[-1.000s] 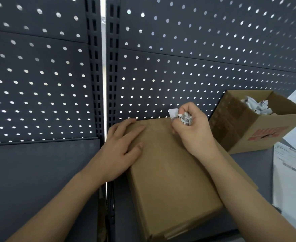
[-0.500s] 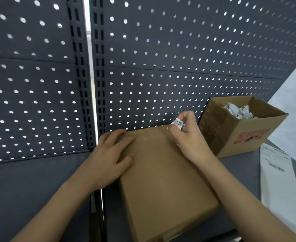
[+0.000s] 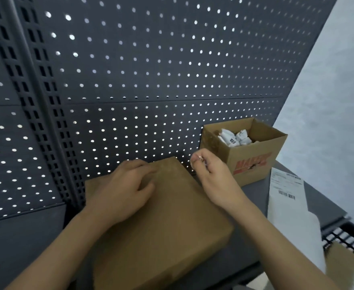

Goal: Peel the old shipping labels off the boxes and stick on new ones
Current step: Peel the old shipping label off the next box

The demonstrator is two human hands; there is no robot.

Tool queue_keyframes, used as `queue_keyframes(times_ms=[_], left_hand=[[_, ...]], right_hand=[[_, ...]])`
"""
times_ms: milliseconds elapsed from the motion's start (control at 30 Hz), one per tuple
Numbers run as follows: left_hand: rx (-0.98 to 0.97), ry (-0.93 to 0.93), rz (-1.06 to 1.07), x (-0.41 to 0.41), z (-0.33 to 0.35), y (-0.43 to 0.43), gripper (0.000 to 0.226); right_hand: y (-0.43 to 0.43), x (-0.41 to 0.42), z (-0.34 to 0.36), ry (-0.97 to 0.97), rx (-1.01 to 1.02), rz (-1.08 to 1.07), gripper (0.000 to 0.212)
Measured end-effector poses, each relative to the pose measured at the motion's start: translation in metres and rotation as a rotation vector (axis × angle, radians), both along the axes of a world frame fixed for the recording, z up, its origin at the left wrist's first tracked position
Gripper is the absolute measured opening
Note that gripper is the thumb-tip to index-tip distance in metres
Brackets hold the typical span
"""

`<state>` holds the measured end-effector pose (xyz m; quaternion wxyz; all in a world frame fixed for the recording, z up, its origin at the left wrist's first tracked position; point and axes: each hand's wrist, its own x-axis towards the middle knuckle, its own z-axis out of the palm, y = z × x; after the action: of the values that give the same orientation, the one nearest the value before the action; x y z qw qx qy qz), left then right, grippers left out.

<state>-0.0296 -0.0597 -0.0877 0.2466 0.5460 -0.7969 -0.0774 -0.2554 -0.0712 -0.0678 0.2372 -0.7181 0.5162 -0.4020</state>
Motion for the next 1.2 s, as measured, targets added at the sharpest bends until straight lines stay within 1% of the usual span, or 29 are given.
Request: queue_keyframes(times_ms=[67, 133, 300, 533, 600, 667, 733, 767, 833, 933, 1033, 1067, 1133, 1200], left_hand=[[0.018, 0.025, -0.016, -0.016, 0.006, 0.000, 0.056], [0.011, 0.033, 0.000, -0.032, 0.009, -0.002, 0.063], [-0.015, 0.041, 0.029, -0.071, 0.017, -0.005, 0.050], [-0.076, 0.021, 0.006, -0.123, 0.040, -0.010, 0.022], [-0.079, 0.011, -0.005, -0.134, 0.044, -0.016, 0.023], [-0.057, 0.022, -0.013, -0.144, 0.045, -0.020, 0.029], [-0.052, 0.043, -0.010, -0.151, 0.042, -0.025, 0.036], [-0.051, 0.051, -0.007, -0.155, 0.041, -0.027, 0.036], [-0.043, 0.071, -0.002, -0.162, 0.035, -0.029, 0.029], [-0.042, 0.094, 0.010, -0.167, 0.023, -0.032, 0.019], [-0.030, 0.098, 0.020, -0.166, 0.012, -0.036, 0.018], [-0.028, 0.101, 0.023, -0.165, 0.009, -0.038, 0.019], [-0.023, 0.113, 0.025, -0.164, 0.005, -0.041, 0.019], [-0.012, 0.132, 0.019, -0.162, 0.001, -0.042, 0.019]], right_hand=[[0.003, -0.011, 0.001, -0.020, -0.028, -0.013, 0.032], [0.004, -0.022, 0.002, -0.030, -0.047, -0.031, 0.031], [0.006, -0.053, 0.014, -0.096, -0.107, -0.072, 0.016], [0.001, -0.107, 0.033, -0.082, -0.239, -0.160, 0.031], [-0.002, -0.120, 0.038, -0.097, -0.252, -0.185, 0.039], [-0.005, -0.132, 0.042, -0.128, -0.225, -0.179, 0.047], [-0.010, -0.140, 0.046, -0.122, -0.210, -0.190, 0.043], [-0.015, -0.145, 0.048, -0.119, -0.204, -0.205, 0.039], [-0.027, -0.151, 0.052, -0.123, -0.170, -0.249, 0.030], [-0.044, -0.159, 0.060, -0.078, -0.137, -0.279, 0.024], [-0.059, -0.157, 0.069, 0.035, -0.149, -0.281, 0.026], [-0.064, -0.155, 0.072, 0.070, -0.166, -0.286, 0.028], [-0.073, -0.151, 0.077, 0.109, -0.182, -0.266, 0.042], [-0.081, -0.148, 0.082, 0.123, -0.137, -0.210, 0.043]])
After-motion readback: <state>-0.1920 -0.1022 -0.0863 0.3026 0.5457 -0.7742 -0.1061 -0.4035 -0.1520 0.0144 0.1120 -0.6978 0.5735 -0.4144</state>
